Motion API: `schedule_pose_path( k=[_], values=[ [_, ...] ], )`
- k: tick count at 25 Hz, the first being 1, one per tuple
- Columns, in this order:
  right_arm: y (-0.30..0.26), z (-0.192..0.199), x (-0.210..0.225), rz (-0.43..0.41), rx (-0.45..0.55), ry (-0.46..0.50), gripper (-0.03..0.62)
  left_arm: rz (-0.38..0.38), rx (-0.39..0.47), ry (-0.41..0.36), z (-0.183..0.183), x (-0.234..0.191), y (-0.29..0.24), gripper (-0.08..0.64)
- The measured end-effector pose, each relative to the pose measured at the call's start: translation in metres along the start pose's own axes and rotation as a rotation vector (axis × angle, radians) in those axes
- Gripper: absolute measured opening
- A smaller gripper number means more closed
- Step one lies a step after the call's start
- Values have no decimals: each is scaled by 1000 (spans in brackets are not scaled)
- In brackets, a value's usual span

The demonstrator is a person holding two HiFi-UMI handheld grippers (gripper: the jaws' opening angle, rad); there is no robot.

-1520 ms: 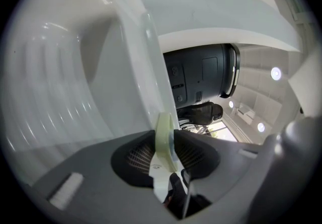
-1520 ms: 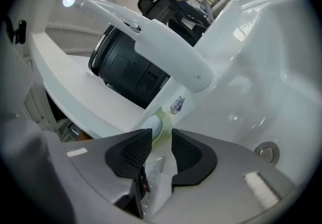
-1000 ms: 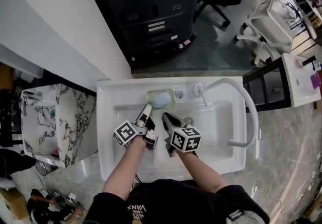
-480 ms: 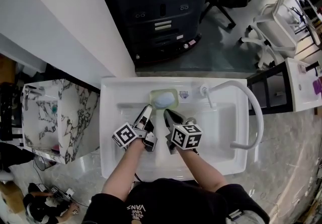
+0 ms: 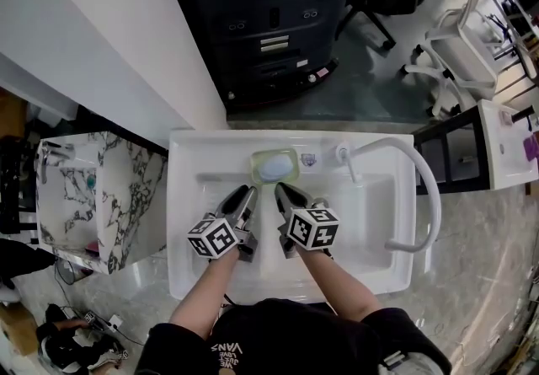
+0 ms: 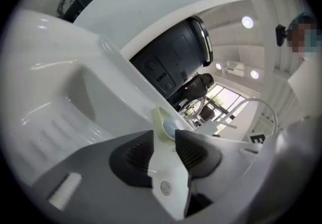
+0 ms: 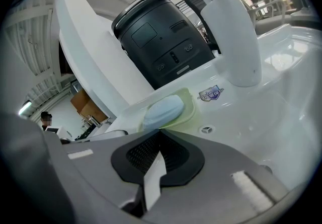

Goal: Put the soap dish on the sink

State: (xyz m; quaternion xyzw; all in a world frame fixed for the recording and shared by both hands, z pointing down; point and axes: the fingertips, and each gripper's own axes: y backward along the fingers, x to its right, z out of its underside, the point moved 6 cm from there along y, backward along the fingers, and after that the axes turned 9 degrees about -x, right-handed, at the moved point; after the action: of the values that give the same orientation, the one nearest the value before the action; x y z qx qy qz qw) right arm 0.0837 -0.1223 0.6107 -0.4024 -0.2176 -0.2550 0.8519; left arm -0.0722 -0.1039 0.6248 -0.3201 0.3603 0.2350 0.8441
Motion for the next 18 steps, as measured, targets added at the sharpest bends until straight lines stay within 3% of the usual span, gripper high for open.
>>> schedule_pose_path(
  k=[5,10,18],
  values=[
    [0,-1,1,-3,-7,4,2,-30,-98,-144,10,11,-4,116],
    [0,-1,1,4,-10,-1,3,-77,-182,-231,16,15,-11,60],
    [1,-1,4,5,-7,-10,3,-98,-197,-248,8,16,-26,54]
  ],
)
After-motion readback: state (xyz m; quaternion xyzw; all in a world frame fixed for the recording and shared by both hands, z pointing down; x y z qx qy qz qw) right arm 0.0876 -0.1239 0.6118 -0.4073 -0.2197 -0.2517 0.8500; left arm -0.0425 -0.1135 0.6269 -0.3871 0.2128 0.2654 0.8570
